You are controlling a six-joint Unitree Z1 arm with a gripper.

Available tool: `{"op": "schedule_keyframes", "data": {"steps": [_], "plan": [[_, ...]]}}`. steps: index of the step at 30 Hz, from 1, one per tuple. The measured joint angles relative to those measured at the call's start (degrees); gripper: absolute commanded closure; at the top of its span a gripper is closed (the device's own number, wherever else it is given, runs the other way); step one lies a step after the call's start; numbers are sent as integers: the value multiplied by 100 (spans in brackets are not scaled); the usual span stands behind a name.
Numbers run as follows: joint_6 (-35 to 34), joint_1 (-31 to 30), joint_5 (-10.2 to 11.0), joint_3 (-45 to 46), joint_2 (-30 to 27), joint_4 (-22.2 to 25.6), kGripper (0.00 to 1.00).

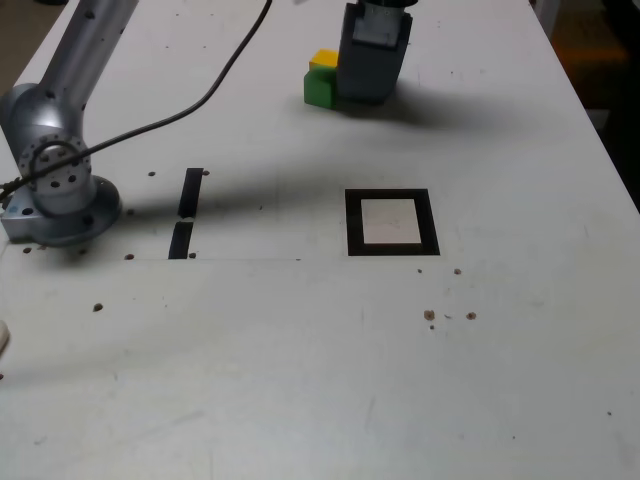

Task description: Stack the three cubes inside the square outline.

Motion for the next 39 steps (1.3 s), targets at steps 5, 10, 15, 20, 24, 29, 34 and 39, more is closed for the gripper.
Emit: {"op": "schedule_keyframes", "data": {"steps": [5,10,15,20,24,29,34,39], "plan": [[359,0,-9,78,-11,-130,56],[637,1,-126,219,-95,-247,63],[1163,15,-342,106,-118,83,73],[1670,-133,-353,157,-377,311,75],[1869,-672,36,540,-901,395,74],[2586,-1529,310,1371,-1591,88,77],[3478,-2439,325,1926,-1871,-178,77],[3930,-3206,418,1793,-2006,14,77]]}}
